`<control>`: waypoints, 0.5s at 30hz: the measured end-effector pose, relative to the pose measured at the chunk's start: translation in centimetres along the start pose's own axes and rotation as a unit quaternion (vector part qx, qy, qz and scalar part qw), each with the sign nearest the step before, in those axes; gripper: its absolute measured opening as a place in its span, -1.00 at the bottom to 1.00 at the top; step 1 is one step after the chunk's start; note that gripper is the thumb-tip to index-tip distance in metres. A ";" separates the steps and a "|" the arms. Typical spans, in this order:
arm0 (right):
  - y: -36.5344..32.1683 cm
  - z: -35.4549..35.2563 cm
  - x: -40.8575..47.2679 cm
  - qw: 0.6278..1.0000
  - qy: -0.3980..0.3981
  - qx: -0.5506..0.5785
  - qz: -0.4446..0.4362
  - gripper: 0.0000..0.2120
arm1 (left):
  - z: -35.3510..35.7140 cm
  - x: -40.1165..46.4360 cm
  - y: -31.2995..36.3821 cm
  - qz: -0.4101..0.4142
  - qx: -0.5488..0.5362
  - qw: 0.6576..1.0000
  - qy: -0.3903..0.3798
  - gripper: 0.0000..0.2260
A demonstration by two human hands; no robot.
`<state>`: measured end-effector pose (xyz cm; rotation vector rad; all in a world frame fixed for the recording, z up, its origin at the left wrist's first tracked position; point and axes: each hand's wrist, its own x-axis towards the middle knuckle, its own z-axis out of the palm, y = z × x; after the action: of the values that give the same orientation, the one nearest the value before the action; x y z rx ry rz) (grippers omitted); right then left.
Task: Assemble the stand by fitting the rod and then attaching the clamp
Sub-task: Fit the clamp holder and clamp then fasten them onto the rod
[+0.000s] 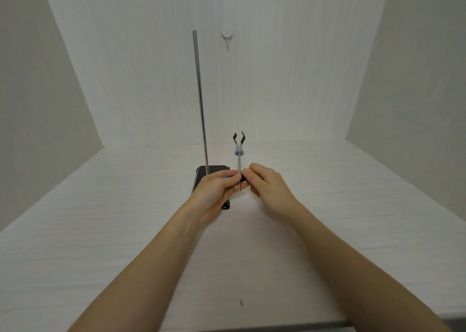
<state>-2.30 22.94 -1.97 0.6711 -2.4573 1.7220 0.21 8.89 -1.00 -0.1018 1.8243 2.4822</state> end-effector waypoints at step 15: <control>0.0 0.0 0.2 0.994 -0.021 0.103 0.032 -0.77 | 0.5 -0.4 -0.6 0.150 0.163 0.975 0.015 -0.87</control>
<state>-2.44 22.84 -1.91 0.6584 -2.3738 2.0250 0.67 9.54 -1.35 0.1643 2.3897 2.3169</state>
